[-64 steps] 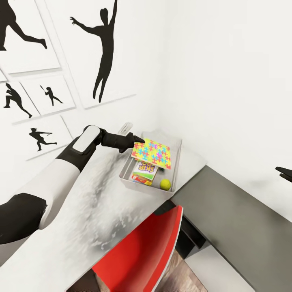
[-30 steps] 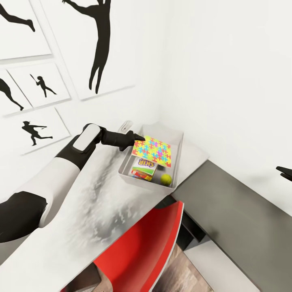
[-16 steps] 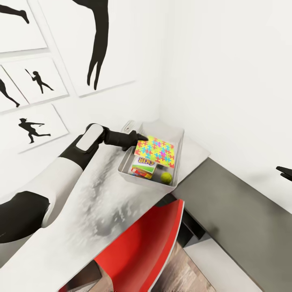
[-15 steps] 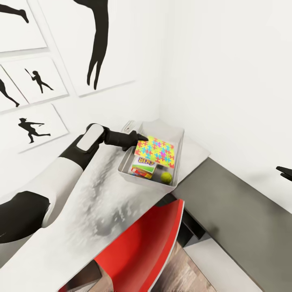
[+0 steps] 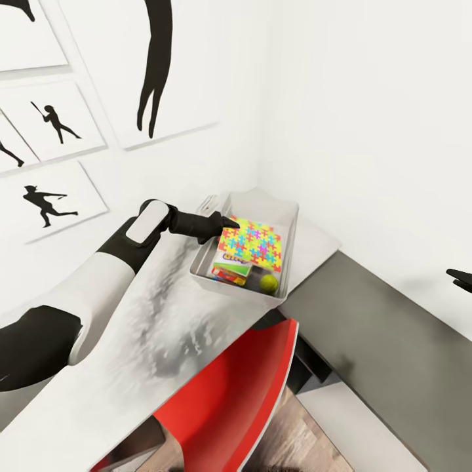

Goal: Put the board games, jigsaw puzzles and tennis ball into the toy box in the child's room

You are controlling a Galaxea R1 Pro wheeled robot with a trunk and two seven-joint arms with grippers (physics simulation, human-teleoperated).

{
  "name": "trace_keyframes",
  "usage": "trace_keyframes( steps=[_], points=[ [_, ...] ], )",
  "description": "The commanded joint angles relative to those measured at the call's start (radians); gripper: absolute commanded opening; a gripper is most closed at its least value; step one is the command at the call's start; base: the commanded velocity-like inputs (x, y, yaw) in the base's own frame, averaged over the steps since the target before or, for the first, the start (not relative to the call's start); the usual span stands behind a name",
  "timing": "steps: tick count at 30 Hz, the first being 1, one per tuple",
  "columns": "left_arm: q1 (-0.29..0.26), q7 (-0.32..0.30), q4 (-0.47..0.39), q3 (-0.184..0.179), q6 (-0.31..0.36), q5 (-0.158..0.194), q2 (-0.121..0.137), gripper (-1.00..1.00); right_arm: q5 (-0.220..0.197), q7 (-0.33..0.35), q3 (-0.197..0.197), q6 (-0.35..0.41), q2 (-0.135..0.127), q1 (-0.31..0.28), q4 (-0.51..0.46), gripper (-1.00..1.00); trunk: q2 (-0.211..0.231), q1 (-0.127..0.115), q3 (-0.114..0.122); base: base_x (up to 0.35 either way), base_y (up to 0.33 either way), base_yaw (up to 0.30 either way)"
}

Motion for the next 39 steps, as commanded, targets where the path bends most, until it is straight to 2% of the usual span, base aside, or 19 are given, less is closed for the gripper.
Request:
trace_keyframes(
  steps=[1,39],
  points=[
    [-0.001,0.009,0.000,-0.002,0.001,0.010,0.000,-1.00,0.005,0.007,-0.001,0.005,0.000,-0.001,0.000,1.00,-0.002,0.000,-0.003,0.000,0.000,0.000],
    [-0.010,0.007,0.001,-0.002,0.001,0.010,0.002,-1.00,0.006,0.007,-0.001,0.005,0.001,-0.001,0.001,1.00,-0.002,0.000,-0.065,0.000,0.000,0.000]
  ],
)
